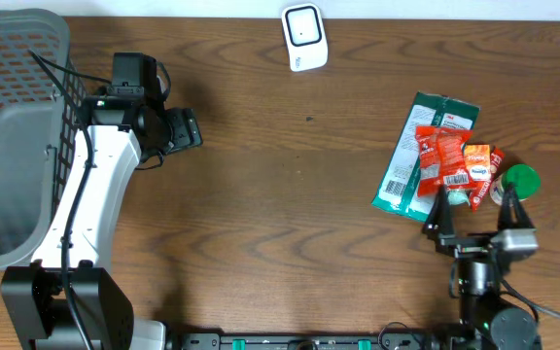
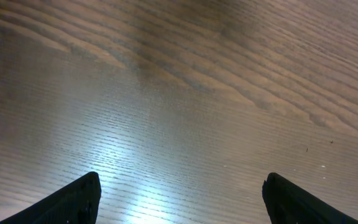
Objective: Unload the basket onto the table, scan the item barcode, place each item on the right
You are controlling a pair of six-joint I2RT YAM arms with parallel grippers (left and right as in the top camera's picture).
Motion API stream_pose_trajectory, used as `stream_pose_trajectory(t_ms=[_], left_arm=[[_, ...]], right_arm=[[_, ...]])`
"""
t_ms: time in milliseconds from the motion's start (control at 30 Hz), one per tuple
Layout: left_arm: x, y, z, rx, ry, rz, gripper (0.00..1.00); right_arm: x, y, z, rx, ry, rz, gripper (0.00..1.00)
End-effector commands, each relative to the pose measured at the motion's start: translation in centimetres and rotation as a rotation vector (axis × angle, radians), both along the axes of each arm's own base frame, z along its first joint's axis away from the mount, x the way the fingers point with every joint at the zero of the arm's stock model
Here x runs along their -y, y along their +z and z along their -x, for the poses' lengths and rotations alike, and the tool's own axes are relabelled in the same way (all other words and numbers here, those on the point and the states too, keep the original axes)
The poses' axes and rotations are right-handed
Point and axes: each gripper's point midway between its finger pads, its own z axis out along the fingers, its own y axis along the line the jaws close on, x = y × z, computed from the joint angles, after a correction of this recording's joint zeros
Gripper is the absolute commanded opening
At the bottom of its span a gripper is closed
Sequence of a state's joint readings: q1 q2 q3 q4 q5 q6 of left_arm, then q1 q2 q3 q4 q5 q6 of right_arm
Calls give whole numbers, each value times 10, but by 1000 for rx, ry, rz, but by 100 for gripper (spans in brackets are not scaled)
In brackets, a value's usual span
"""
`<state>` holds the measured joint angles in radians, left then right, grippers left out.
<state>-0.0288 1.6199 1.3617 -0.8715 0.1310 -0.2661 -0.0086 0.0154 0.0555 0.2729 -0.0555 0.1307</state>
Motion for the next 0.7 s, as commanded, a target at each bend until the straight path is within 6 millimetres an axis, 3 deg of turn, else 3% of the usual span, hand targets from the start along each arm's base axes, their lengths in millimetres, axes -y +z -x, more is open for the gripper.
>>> stream_pose_trajectory(t_ms=[0, 300, 667], left_arm=[[-1, 3, 3, 7, 4, -4, 84], [-1, 3, 3, 7, 4, -4, 84], [-1, 3, 3, 7, 4, -4, 84]], right_arm=[[-2, -24, -6, -48, 16, -33, 99], [-1, -108, -14, -395, 9, -51, 99], [-1, -106, -14, -387, 9, -50, 99]])
